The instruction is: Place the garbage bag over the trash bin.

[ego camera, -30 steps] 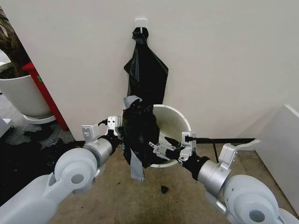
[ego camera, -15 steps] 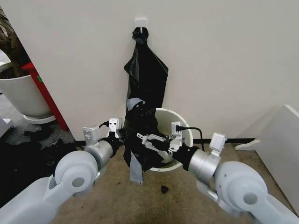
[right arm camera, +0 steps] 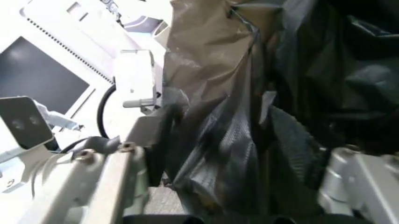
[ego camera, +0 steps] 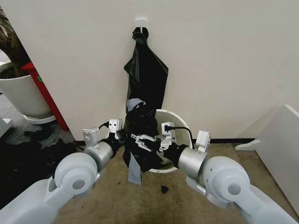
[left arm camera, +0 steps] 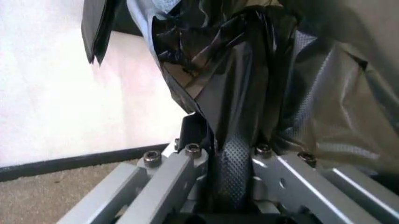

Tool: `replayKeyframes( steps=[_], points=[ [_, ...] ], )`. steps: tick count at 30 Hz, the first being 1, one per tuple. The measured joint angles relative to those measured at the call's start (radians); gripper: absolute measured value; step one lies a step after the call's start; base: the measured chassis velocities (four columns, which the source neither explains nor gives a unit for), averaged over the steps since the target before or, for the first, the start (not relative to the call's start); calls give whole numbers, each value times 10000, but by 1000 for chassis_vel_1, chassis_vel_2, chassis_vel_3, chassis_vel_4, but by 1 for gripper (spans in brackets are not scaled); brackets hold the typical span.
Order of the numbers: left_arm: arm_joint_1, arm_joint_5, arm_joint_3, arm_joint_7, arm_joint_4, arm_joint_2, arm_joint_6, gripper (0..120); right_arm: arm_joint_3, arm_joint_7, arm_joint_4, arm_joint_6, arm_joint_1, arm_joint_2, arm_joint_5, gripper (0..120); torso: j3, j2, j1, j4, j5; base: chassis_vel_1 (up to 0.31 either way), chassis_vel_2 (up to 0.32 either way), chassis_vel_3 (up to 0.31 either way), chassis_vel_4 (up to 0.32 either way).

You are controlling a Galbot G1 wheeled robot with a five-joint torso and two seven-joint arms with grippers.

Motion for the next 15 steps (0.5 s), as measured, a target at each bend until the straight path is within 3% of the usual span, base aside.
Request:
replayKeyframes(
  steps=[4,10,15],
  points=[
    [-24,8,0,9,45,-12,-6,5,9,8,0,2,-43,-22,-9,39,0,0,0,0,0,0,0,0,0],
    [-49,26,23,28,106,-69,-19,5,94,15,79,8,-309,-80,-54,13,0,0,0,0,1,0,0,0,0],
    [-71,29,30,50,126,-77,-49,5,262,20,132,16,-462,-138,-77,0,0,0,0,0,1,0,0,0,0]
  ],
)
